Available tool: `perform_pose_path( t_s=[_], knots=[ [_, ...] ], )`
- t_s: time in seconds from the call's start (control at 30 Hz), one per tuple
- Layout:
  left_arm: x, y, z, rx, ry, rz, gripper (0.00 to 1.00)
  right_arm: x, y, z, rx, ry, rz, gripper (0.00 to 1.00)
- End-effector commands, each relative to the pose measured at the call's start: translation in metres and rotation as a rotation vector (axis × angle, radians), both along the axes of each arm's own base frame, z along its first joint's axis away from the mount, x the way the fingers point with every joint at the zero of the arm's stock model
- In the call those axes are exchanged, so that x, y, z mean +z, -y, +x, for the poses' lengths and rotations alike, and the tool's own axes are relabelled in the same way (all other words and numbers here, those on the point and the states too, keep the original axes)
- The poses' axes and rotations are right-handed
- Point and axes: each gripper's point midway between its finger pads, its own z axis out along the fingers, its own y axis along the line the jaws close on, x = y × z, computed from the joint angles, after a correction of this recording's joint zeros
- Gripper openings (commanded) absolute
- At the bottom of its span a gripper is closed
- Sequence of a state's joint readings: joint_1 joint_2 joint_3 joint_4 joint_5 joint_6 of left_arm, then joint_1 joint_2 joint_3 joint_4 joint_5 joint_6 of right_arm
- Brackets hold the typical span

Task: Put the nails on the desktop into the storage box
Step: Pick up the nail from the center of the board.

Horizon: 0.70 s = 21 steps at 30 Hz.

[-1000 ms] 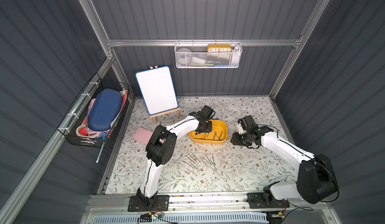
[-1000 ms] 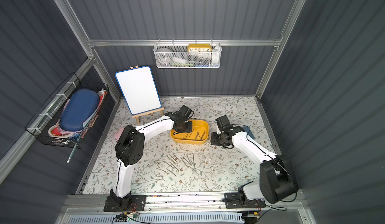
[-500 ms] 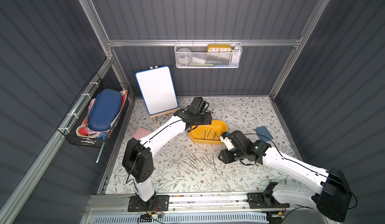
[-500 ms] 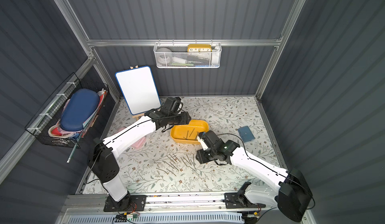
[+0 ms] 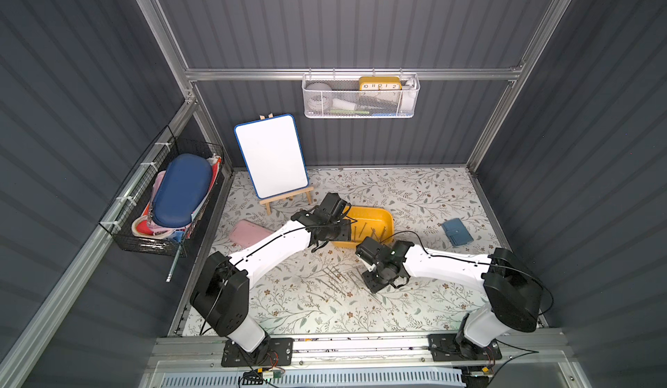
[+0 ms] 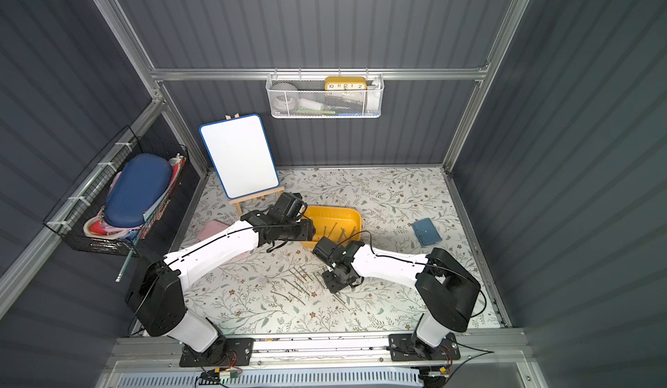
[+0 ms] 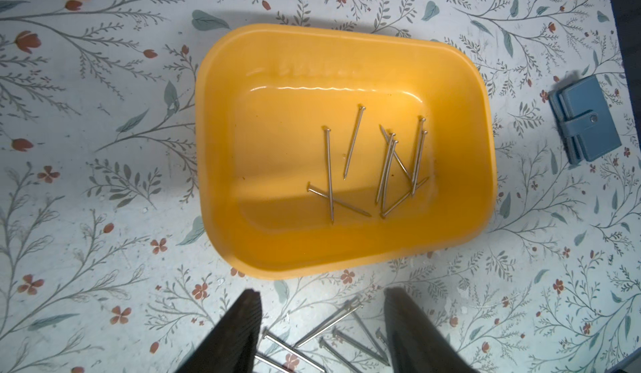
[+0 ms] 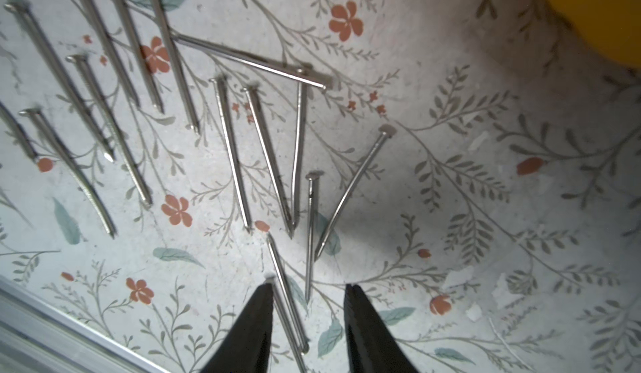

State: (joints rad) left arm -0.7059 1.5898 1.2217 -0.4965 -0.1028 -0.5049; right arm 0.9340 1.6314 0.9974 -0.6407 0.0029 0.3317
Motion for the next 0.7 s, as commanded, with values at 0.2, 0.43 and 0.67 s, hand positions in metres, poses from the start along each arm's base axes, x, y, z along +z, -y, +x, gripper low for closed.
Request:
perform_pose_path(
  t_s=[0.2,0.43,0.67],
  knots=[
    [0.011,-0.008,0.001,0.023,0.033,-0.011,0.62,-0.02,0.007,-0.001,0.012,-0.032,-0.089,0.36],
    [0.003,-0.009,0.001,0.023,0.022,0.006,0.61,-0.035,0.015,-0.006,0.013,-0.058,-0.13,0.27],
    [-0.002,-0.011,0.001,0.026,0.014,0.018,0.61,-0.044,0.021,-0.008,0.009,-0.075,-0.165,0.05]
  ],
)
